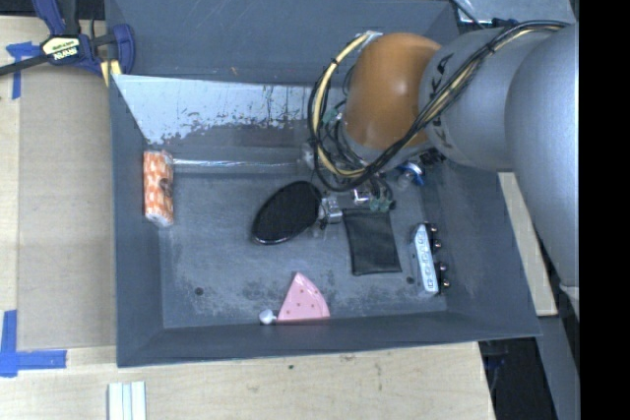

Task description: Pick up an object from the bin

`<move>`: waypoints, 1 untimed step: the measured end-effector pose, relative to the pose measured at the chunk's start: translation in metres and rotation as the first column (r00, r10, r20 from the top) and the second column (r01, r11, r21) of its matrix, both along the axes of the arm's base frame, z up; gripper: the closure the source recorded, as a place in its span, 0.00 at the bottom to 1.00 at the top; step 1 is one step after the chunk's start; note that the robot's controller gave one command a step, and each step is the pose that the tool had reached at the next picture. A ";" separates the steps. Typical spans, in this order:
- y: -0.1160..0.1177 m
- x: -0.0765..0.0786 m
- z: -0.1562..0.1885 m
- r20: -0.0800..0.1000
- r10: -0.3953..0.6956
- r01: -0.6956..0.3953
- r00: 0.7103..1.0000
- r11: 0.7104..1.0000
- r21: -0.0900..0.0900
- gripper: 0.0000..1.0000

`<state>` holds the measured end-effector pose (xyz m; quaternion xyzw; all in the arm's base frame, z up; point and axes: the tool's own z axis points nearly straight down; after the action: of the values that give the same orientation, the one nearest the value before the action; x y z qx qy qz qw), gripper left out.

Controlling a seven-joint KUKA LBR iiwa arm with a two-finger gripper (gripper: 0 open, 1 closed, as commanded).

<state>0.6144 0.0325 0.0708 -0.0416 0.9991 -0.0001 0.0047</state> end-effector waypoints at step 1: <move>0.060 0.010 -0.001 -0.008 -0.230 0.230 0.973 0.973 -0.003 0.00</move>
Offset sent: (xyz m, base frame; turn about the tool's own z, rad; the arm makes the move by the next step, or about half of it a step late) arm 0.0000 0.0000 0.0000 0.0000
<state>0.6239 0.0927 0.0699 0.0742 0.9972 -0.0014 0.0005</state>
